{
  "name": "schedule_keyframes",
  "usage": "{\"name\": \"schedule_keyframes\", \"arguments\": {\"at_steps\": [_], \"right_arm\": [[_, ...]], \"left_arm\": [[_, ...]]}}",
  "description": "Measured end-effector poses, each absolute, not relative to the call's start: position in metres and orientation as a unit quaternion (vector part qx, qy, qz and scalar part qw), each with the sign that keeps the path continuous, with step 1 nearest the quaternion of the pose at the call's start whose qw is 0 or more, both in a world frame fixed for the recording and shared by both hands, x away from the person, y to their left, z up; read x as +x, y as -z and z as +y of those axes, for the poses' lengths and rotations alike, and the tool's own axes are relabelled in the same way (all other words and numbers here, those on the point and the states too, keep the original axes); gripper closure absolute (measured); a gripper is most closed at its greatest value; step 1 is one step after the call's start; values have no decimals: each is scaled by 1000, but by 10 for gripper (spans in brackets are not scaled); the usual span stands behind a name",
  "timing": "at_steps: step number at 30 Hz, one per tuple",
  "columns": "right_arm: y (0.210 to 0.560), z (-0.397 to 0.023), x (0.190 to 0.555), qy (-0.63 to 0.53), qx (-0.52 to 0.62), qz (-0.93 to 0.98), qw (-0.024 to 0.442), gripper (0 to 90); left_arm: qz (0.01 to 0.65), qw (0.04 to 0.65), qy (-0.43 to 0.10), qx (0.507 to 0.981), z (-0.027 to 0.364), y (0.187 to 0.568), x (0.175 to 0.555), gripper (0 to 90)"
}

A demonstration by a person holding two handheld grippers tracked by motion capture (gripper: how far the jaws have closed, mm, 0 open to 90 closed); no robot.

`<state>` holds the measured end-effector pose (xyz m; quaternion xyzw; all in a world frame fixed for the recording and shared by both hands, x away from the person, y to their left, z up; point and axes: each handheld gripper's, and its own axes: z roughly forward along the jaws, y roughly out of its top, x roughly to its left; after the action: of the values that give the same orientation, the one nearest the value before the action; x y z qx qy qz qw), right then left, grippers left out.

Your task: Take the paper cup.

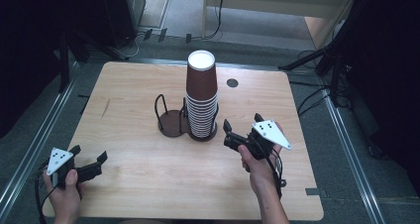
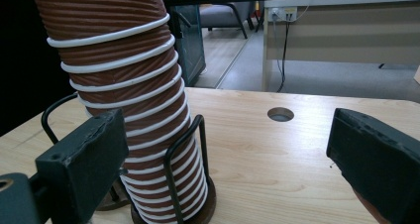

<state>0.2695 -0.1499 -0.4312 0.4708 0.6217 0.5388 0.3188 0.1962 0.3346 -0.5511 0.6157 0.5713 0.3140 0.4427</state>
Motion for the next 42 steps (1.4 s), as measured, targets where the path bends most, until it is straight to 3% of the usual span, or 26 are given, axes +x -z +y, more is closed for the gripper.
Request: {"name": "schedule_keyframes", "arguments": {"at_steps": [7, 42], "right_arm": [[426, -139, 273, -540, 466, 623, 322, 56], [399, -90, 295, -545, 450, 632, 318, 12]], "left_arm": [[570, 440, -315, 619, 334, 551, 197, 37], [569, 439, -309, 623, 334, 551, 198, 37]]}}
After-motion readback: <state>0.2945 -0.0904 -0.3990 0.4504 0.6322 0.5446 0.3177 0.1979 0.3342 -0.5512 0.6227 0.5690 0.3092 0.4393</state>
